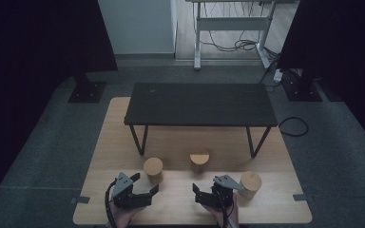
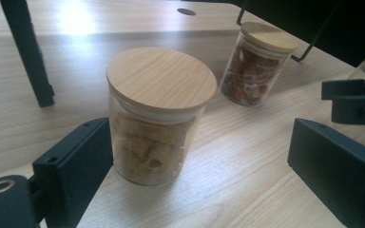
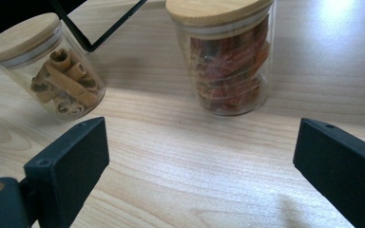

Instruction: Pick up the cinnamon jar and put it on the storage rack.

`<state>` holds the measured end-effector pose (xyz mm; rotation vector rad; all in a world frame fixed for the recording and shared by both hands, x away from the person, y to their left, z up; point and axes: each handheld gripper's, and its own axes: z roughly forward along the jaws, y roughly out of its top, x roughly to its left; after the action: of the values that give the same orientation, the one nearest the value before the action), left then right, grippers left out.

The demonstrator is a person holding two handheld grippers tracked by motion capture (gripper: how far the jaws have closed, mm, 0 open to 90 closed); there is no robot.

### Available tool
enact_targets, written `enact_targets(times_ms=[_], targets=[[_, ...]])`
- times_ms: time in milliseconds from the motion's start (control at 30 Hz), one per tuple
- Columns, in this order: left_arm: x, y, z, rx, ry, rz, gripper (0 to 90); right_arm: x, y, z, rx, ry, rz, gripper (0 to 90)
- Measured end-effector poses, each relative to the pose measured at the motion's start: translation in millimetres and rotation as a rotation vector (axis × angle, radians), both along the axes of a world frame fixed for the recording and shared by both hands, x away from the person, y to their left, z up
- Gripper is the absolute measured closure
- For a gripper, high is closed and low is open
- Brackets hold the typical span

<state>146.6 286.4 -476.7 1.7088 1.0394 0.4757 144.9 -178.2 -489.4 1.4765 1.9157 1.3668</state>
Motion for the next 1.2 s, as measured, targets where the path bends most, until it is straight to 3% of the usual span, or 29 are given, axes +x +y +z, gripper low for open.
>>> enact_targets(times_ms=[200, 367, 533, 767, 1200], targets=[[0.7, 2.3, 1.3, 0.01, 0.02, 0.01, 7.0, -0.8, -1.5, 1.3, -0.002, 0.003, -0.006, 3.8], [-2.1, 4.1, 4.5, 0.021, 0.005, -0.002, 6.5, 1.1, -1.9, 3.8, -0.006, 0.004, -0.017, 3.4], [-0.8, 5.6, 6.0, 0.035, 0.015, 0.004, 6.5, 0.5, -4.6, 4.9, 0.0, 0.001, -0.033, 3.4], [0.9, 6.4, 6.2, 0.036, 0.023, 0.012, 6.4, 1.9, -7.9, 4.0, 0.003, 0.008, -0.026, 3.5], [3.8, -2.9, 4.6, 0.077, 0.038, 0.037, 5.9, 4.3, -8.8, 3.3, 0.007, 0.028, -0.001, 3.5]])
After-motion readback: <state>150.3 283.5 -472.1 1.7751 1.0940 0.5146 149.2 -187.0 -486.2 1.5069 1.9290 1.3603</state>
